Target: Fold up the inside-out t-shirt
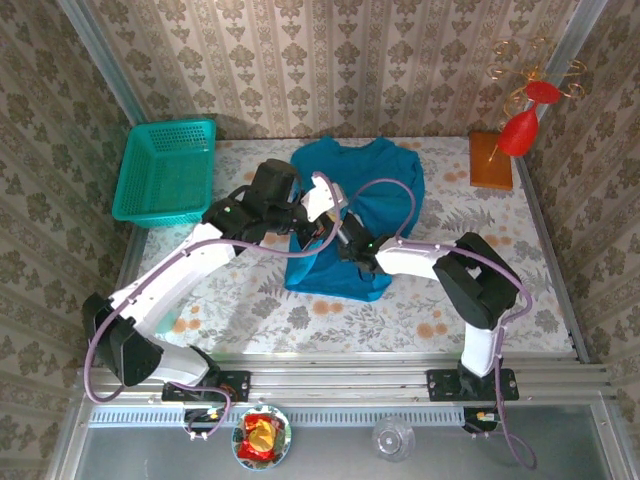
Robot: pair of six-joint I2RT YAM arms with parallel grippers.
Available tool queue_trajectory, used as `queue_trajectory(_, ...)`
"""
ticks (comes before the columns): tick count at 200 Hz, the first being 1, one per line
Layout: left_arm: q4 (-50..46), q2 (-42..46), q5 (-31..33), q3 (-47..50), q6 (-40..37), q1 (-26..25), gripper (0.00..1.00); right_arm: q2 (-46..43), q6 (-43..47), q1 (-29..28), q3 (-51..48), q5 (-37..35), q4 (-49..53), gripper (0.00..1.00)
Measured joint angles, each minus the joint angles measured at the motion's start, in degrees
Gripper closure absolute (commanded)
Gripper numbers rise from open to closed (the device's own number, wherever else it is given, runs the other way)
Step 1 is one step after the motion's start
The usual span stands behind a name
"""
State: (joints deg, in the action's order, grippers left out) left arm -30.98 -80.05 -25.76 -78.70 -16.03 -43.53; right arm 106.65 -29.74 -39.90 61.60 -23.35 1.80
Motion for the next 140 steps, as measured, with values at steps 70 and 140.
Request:
queue_trajectory(70, -5.40, 0.74, 0.26, -6.93, -0.02, -5.16, 1.00, 9.35, 2.82, 6.21, 14.05, 4.57, -1.38, 0.44)
queue_trajectory(140, -9.31, 5.38, 1.18, -9.81, 0.00, -7.65, 1.00, 24.92, 7.52, 10.47, 38.12, 11.50, 15.04, 0.06)
